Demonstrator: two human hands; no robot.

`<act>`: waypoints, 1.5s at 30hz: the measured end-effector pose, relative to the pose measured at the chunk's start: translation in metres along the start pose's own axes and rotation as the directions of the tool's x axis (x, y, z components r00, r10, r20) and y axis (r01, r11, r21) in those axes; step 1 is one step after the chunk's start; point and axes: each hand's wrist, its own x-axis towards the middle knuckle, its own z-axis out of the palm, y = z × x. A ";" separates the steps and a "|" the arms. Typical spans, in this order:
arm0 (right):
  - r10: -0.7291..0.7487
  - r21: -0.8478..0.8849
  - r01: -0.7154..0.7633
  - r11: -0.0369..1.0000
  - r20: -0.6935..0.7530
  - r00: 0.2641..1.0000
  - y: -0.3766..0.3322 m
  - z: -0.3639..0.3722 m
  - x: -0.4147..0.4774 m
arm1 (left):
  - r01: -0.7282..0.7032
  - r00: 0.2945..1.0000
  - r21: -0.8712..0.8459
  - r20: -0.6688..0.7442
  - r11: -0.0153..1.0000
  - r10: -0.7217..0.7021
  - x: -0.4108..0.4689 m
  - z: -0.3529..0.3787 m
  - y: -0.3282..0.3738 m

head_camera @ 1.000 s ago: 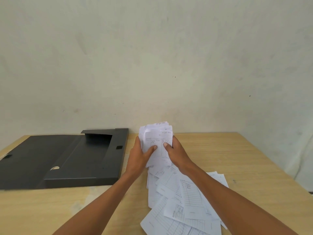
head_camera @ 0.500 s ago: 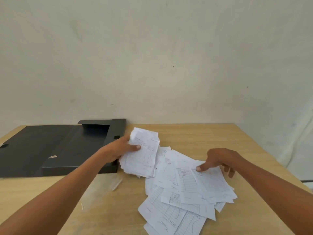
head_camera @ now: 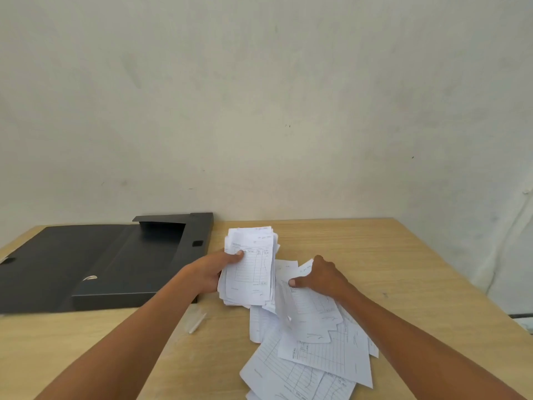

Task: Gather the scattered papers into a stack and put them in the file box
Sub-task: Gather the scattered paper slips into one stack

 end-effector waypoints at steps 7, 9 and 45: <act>0.003 0.248 0.014 0.969 -0.068 0.998 -0.006 0.002 0.014 | -0.118 0.990 -0.093 -0.088 0.989 0.110 -0.001 -0.016 0.007; -0.005 0.347 0.034 0.937 -0.082 0.997 -0.006 -0.001 0.019 | -0.252 0.957 0.002 -0.147 0.968 0.250 0.002 -0.018 0.010; -0.050 -0.134 0.072 0.988 0.162 0.985 -0.016 -0.012 0.005 | -0.016 0.965 0.088 -0.260 0.996 0.038 -0.021 0.009 0.000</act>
